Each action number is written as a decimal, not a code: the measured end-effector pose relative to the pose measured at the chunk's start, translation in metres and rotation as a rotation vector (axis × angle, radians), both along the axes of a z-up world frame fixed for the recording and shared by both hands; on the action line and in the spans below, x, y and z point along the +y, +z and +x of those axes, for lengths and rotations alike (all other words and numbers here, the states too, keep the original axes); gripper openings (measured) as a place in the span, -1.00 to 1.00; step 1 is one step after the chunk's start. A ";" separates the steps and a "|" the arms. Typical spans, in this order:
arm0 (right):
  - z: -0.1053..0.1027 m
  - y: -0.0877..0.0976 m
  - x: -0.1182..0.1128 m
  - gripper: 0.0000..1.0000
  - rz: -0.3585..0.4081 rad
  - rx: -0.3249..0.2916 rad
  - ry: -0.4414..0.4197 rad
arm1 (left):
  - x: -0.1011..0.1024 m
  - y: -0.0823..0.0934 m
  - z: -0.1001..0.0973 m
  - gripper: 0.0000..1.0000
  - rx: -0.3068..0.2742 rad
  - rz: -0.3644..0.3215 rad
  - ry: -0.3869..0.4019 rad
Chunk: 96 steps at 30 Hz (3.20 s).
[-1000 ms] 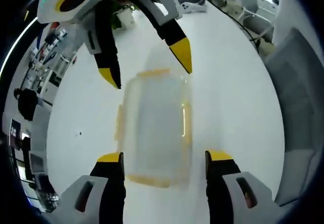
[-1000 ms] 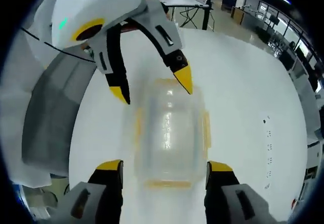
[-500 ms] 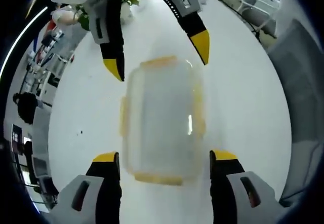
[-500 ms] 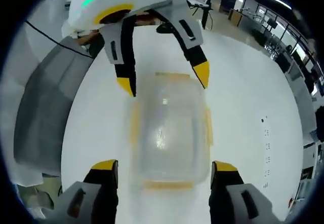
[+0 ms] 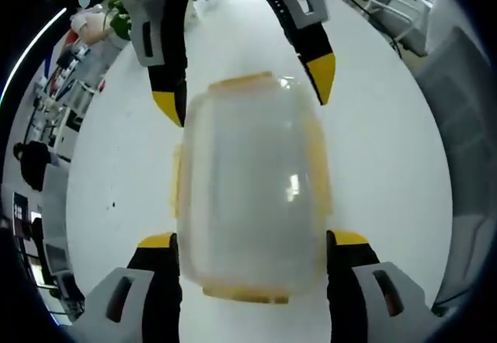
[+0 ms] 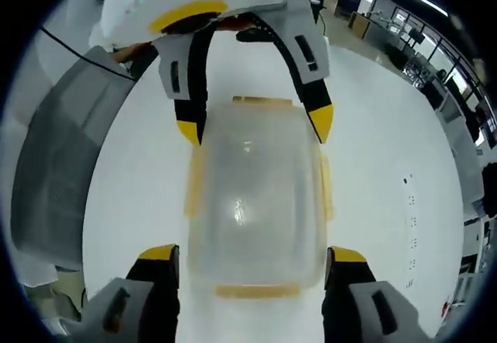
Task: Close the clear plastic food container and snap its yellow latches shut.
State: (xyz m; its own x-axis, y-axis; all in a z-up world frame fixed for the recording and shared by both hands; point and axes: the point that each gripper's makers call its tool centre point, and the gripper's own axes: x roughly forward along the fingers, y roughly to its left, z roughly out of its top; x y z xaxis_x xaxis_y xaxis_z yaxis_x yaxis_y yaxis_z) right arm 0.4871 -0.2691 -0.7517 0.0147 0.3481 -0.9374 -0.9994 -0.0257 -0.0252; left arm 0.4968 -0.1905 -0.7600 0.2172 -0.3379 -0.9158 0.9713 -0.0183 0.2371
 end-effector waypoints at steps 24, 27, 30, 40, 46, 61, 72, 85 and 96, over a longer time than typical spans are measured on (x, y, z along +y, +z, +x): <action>-0.011 0.001 0.010 0.41 0.009 0.008 -0.019 | 0.011 -0.001 -0.009 0.51 -0.001 0.006 -0.014; -0.013 0.001 0.015 0.41 0.009 0.008 -0.017 | 0.015 -0.001 -0.012 0.51 -0.002 0.009 -0.013; -0.015 0.000 0.021 0.41 0.011 0.009 -0.016 | 0.021 -0.001 -0.014 0.51 -0.001 0.010 -0.012; -0.020 -0.001 0.041 0.42 0.006 0.008 -0.012 | 0.041 -0.001 -0.019 0.51 0.000 0.021 -0.013; -0.022 -0.001 0.054 0.42 0.016 0.003 -0.012 | 0.055 -0.002 -0.019 0.51 -0.001 0.021 -0.013; -0.015 -0.002 0.073 0.43 0.011 -0.001 -0.016 | 0.073 -0.002 -0.012 0.52 -0.003 0.023 -0.017; -0.006 -0.003 0.080 0.44 0.009 0.003 -0.003 | 0.079 -0.002 -0.004 0.52 0.001 0.008 -0.005; 0.000 -0.003 0.081 0.46 -0.001 0.002 0.004 | 0.080 -0.003 0.002 0.53 -0.001 0.012 -0.001; 0.000 -0.005 0.081 0.48 -0.006 -0.005 0.007 | 0.080 -0.005 0.002 0.56 -0.001 0.024 -0.005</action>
